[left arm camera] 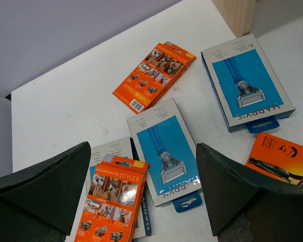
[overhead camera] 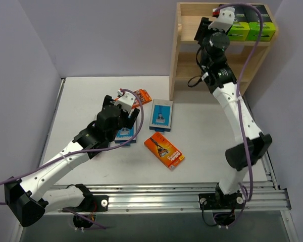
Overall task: Place and organize the shaving razors onto the shelf
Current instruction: Grab a shaving razor with the right arm
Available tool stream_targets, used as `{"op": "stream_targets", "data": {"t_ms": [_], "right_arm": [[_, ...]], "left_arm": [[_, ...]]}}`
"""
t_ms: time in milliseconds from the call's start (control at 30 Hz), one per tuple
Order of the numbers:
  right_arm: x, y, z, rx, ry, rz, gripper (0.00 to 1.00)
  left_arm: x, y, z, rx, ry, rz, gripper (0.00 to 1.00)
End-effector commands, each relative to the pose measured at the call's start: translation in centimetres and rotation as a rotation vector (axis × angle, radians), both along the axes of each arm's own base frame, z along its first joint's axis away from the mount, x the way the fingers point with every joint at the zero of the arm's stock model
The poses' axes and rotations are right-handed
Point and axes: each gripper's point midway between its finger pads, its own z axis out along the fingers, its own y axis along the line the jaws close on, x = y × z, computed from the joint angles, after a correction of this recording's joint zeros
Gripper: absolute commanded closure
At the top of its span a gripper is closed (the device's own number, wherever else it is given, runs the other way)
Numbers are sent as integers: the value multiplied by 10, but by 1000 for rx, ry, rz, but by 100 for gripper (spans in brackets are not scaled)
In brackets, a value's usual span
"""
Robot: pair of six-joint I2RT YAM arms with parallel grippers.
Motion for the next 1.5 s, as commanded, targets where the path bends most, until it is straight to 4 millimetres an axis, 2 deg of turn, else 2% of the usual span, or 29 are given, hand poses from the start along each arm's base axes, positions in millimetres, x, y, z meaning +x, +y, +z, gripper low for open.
{"op": "stream_targets", "data": {"t_ms": [0, 33, 67, 100, 133, 167, 200, 233, 267, 300, 367, 400, 433, 467, 500, 533, 633, 667, 733, 767, 800, 833, 900, 967, 1000, 1200, 1333, 1367, 1467], "right_arm": [[-74, -2, 62, 37, -144, 36, 52], [-86, 11, 58, 38, -143, 72, 51], [-86, 21, 26, 11, -81, 89, 50], [-111, 18, 38, 32, -116, 100, 49], [-120, 23, 31, 38, -101, 117, 48], [-130, 39, 22, 38, -82, 160, 48], [-140, 45, 4, 25, -40, 180, 48], [-147, 51, -6, 41, -19, 203, 48], [-163, 65, -9, 54, -11, 256, 48], [-166, 77, -38, 29, 54, 278, 48], [-184, 86, -56, 38, 91, 290, 48], [-196, 100, -71, 47, 121, 301, 48], [-202, 108, -101, 38, 173, 304, 48], [-210, 114, -111, 74, 184, 321, 48], [-221, 129, -125, 82, 207, 356, 48], [-228, 137, -151, 74, 250, 368, 48], [-251, 163, -182, 145, 311, 424, 48], [-258, 169, -200, 148, 340, 438, 48], [-270, 184, -217, 199, 374, 487, 47], [-273, 187, -233, 205, 404, 490, 46], [-277, 192, -241, 267, 422, 503, 45], [-279, 194, -250, 294, 437, 506, 44], [-284, 197, -275, 335, 467, 516, 44], [-286, 198, -289, 410, 481, 515, 46], [-288, 198, -300, 432, 487, 516, 47], [-287, 221, -327, 513, 520, 559, 51], [-289, 235, -340, 582, 539, 598, 50], [-287, 241, -336, 625, 518, 627, 50], [-286, 257, -345, 675, 545, 693, 50]], "left_arm": [[2, 13, 27, -29, -78, 45, 6], [2, 15, 28, -26, -83, 49, 6], [2, 17, 30, -21, -92, 54, 6], [2, 21, 33, -18, -103, 72, 6], [0, 25, 34, -21, -111, 83, 6], [0, 27, 39, -26, -130, 87, 6], [-2, 31, 43, -31, -145, 97, 6], [-3, 33, 44, -36, -151, 102, 6], [-3, 33, 45, -39, -159, 103, 6], [-5, 33, 46, -47, -164, 95, 6], [-6, 26, 45, -62, -169, 59, 6], [-9, 24, 48, -76, -179, 38, 6], [-12, 18, 50, -91, -187, 13, 6], [-14, 16, 49, -95, -189, 7, 6], [-18, 15, 49, -95, -192, 2, 6], [-19, 16, 48, -87, -194, 12, 6], [-27, 13, 42, -52, -173, 10, 6], [-31, 15, 36, -40, -148, 21, 6], [-36, 19, 38, -55, -130, 29, 6], [-40, 21, 31, -52, -103, 24, 6], [-44, 26, 34, -66, -108, 23, 6], [-48, 29, 26, -57, -96, 22, 6], [-55, 41, 28, -77, -117, 36, 6], [-58, 49, 15, -69, -126, 55, 6], [-61, 58, 21, -95, -153, 83, 6], [-60, 82, 34, -110, -227, 199, 6], [-61, 81, 37, -135, -237, 186, 6], [-62, 81, 38, -140, -238, 188, 6], [-64, 85, 40, -147, -246, 191, 6]]}}
